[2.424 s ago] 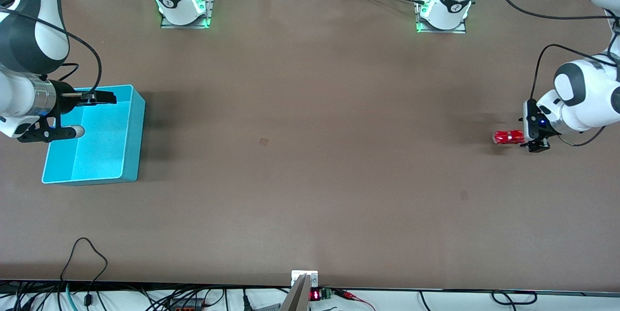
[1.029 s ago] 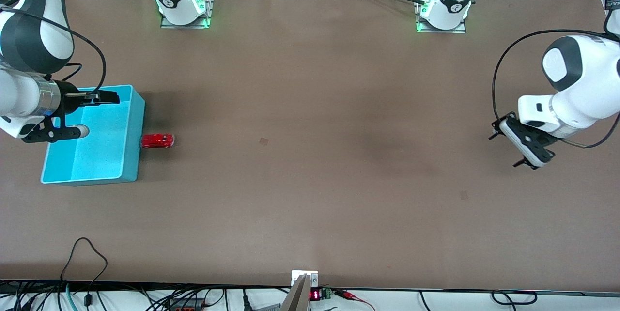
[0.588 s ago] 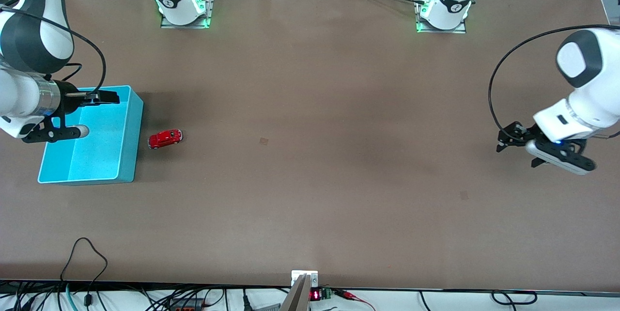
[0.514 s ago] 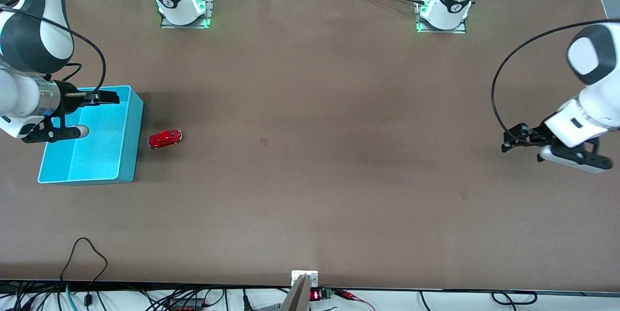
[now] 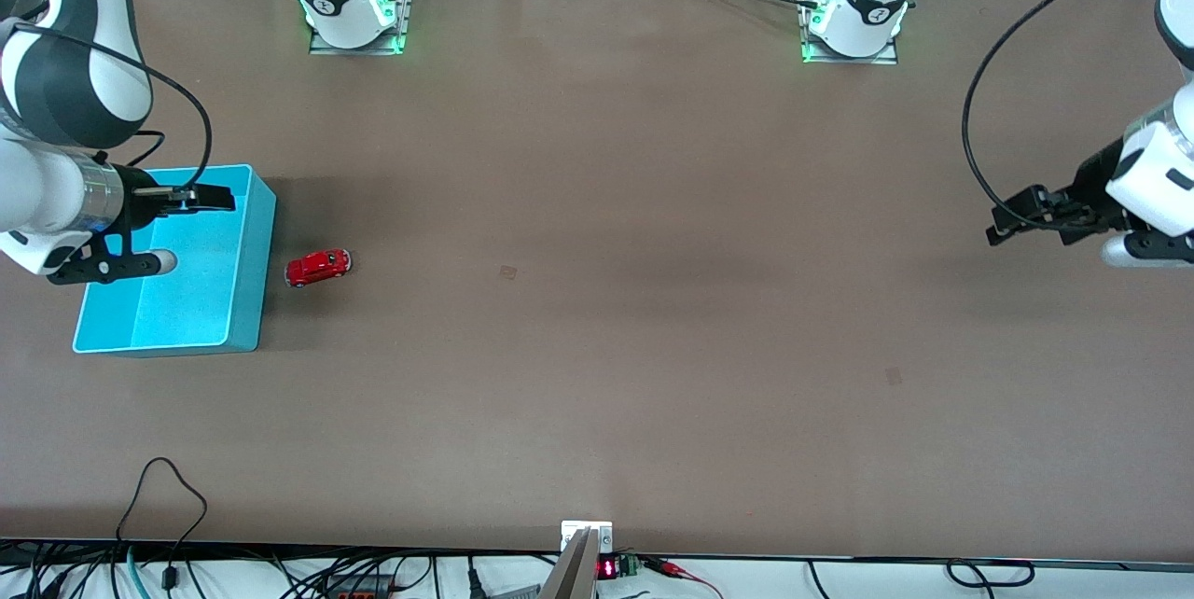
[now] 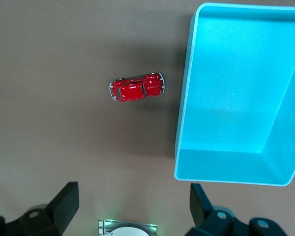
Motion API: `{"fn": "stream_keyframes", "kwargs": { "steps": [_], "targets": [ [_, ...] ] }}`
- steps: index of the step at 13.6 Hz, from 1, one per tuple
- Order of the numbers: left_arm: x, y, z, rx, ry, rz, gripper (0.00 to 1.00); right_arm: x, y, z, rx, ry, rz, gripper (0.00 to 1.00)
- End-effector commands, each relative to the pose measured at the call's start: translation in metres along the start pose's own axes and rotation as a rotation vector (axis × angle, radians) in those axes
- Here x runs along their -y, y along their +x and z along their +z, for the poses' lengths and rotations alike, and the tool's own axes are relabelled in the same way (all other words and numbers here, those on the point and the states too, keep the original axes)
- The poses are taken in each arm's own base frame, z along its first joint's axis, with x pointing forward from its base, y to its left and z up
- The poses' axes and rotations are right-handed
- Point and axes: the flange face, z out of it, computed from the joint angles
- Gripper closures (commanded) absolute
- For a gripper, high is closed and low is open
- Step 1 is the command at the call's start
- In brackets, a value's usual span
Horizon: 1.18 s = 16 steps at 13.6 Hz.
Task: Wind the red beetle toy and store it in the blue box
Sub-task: 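Move the right gripper toward the car while the left gripper withdraws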
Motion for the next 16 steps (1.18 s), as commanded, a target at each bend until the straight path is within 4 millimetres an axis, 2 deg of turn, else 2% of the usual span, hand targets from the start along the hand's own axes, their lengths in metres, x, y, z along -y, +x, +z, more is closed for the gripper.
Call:
{"fn": "stream_keyframes", "kwargs": {
  "steps": [1,5,8,11,13,16],
  "targets": [
    [0.001,-0.012,-0.018,0.008,0.013,-0.027,0.00,0.017,0.005,0.000,-0.012,0.067,-0.015,0.00],
    [0.016,-0.033,-0.020,0.035,0.024,-0.024,0.00,0.019,0.006,0.000,-0.017,0.068,-0.032,0.00],
    [0.016,-0.039,-0.016,0.038,0.036,-0.011,0.00,0.017,0.009,0.009,0.004,0.055,-0.053,0.00],
    [0.015,-0.052,-0.010,0.003,0.036,-0.007,0.00,0.031,0.021,0.038,-0.047,0.034,-0.356,0.00],
    [0.015,-0.053,-0.009,0.009,0.037,-0.009,0.00,0.039,0.022,0.060,-0.082,0.015,-0.574,0.00],
    [0.012,-0.049,-0.019,0.006,0.034,-0.011,0.00,0.035,0.017,0.096,-0.131,-0.053,-0.887,0.00]
  ]
}}
